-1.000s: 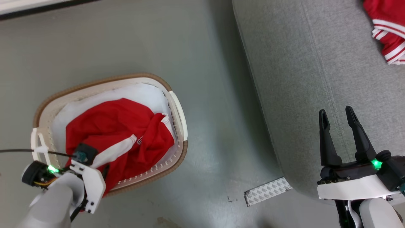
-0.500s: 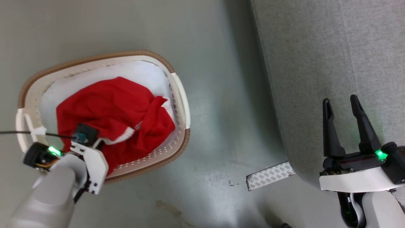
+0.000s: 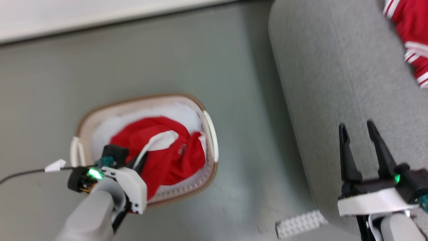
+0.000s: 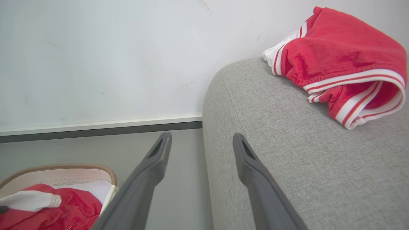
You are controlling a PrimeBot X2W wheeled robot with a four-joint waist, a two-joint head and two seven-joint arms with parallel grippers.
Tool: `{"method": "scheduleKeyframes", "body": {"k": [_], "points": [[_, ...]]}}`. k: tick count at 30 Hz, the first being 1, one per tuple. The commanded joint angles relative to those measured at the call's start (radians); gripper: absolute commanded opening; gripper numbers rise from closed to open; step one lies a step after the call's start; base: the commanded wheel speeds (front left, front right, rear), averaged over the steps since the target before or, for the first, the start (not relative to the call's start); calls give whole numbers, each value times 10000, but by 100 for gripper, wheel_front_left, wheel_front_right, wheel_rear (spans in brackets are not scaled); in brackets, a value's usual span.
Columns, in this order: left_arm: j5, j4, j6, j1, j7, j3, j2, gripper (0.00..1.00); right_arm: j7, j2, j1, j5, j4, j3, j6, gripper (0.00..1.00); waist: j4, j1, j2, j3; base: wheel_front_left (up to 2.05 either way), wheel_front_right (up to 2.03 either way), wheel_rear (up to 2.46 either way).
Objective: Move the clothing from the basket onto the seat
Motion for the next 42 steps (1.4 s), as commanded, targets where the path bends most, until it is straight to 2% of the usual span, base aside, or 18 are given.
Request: {"method": "scheduleKeyframes", "body": {"k": [1, 5, 12, 19, 23, 30, 42], "points": [[-171, -181, 17, 313, -85, 59, -60, 0, -35, -24, 331, -98, 145, -91, -26, 100, 590, 0, 0, -1365, 0, 0, 0], [-748, -951, 17, 925, -146, 472, -390, 0, -36, -25, 940, -331, 444, -308, -26, 100, 1071, 0, 0, -2566, 0, 0, 0], [-1157, -2986, 113, 2339, -145, 1160, -591, 0, -35, -24, 1782, -625, 677, -594, -26, 100, 1643, 0, 0, -4290, 0, 0, 0], [-1218, -5143, 651, 3951, -148, 1707, -604, 0, -35, -24, 2602, -615, 825, -694, -26, 100, 1997, 0, 0, -5707, 0, 0, 0], [-1149, -6405, 1055, 4774, -148, 1962, -382, 0, -35, -21, 2964, -557, 757, -700, -26, 100, 2155, 0, 0, -6101, 0, 0, 0], [-1200, -7931, 1502, 5667, 114, 2058, 37, 0, -35, -22, 3291, -761, 628, -520, -24, 100, 2377, 0, 0, -6378, 0, 0, 0], [-1162, -9564, 1902, 6148, 652, 2031, 450, 0, -35, -19, 3048, -1086, 407, 359, -24, 100, 2548, 0, 0, -6389, 0, 0, 0]]}}
